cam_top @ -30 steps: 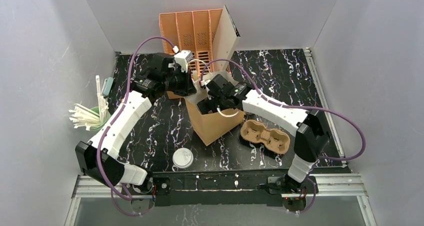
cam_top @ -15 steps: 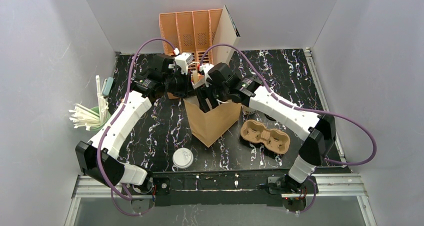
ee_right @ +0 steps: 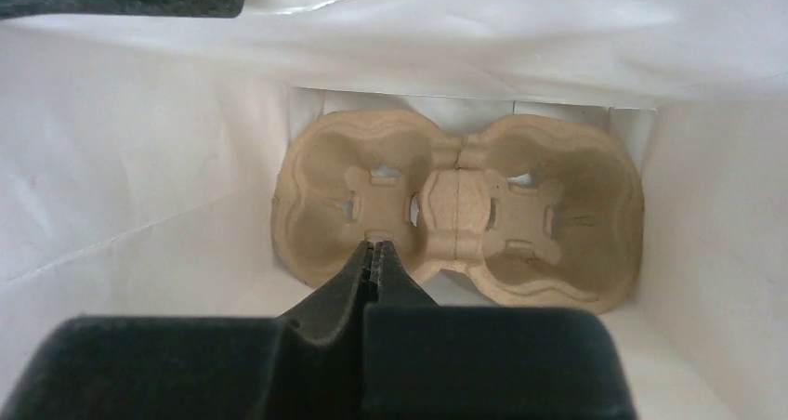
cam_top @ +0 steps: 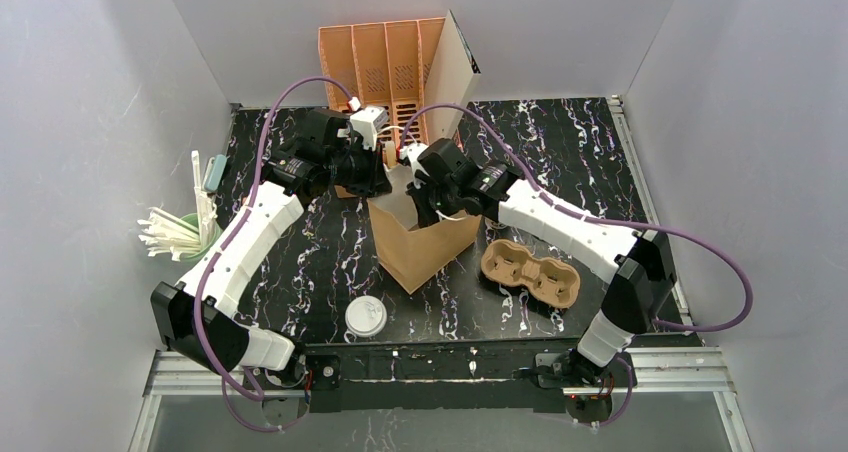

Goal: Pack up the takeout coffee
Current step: Place the cup tray in the takeout bag.

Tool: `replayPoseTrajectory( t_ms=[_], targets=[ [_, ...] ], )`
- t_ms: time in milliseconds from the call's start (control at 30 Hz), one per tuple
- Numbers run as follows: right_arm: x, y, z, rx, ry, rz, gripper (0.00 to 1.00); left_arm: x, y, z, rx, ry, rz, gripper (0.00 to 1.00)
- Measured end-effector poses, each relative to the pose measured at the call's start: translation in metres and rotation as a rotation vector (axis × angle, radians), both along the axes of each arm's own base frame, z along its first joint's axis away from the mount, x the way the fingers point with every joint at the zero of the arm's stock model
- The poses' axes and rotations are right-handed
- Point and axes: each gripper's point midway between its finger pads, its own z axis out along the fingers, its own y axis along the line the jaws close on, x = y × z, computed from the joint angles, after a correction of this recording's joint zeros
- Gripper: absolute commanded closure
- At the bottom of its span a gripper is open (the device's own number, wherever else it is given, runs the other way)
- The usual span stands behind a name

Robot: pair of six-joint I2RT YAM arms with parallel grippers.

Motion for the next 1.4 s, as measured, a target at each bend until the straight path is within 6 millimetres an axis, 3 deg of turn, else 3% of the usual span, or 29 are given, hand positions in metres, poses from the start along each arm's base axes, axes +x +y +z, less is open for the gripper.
replayPoseTrajectory(
  t_ms=[233,633,1400],
  targets=[
    [-0.004,-0.004,-0.015,-0.032,0.006,0.037,0.99,-0.003,-0.001,0.0,-0.001,0.001,-0.023,1.0],
    [-0.017,-0.011,-0.074,-0.108,0.086,0.082,0.99,0.0,0.001,-0.001,0.007,-0.008,-0.009,1.0],
    [-0.017,-0.01,-0.115,-0.147,0.129,0.06,0.99,0.002,0.002,-0.004,0.019,-0.012,-0.002,1.0]
  ],
)
